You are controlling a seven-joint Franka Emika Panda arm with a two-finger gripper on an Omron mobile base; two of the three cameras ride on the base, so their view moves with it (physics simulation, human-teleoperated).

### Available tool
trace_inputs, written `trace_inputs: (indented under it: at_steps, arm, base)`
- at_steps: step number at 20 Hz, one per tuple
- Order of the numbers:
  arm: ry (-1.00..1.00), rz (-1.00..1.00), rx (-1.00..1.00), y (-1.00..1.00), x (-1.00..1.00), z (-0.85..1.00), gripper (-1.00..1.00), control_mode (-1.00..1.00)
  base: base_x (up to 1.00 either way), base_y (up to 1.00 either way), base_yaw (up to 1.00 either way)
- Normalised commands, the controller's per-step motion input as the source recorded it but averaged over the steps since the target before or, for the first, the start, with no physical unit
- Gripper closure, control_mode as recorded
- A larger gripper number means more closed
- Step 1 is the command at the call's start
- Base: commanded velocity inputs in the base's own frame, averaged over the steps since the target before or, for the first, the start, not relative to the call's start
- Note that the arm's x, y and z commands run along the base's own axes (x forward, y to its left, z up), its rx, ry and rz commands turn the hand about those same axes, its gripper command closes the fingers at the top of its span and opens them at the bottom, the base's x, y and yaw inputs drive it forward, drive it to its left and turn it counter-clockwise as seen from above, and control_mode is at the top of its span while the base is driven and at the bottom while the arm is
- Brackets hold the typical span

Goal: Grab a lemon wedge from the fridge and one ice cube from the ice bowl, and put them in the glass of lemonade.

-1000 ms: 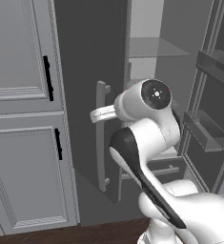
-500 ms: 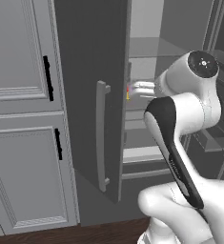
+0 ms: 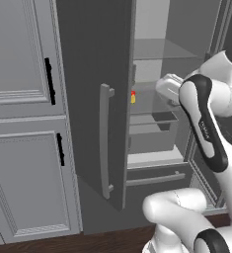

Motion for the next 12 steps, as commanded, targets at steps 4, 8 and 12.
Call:
trace_inputs:
  at_steps: [4, 8, 12]
  arm:
    - [0.24, 0.01, 0.24, 0.08, 0.96, -0.48, 1.0, -1.0]
    - [0.1, 0.0, 0.19, 0.34, 0.71, -0.66, -1.0, -1.0]
    - [0.0, 0.02, 0.2, 0.21, 0.46, -0.67, -1.0, -1.0]
  base:
    - [0.0, 0.0, 0.0]
    - [0.0, 0.0, 0.0]
    - [0.0, 0.0, 0.0]
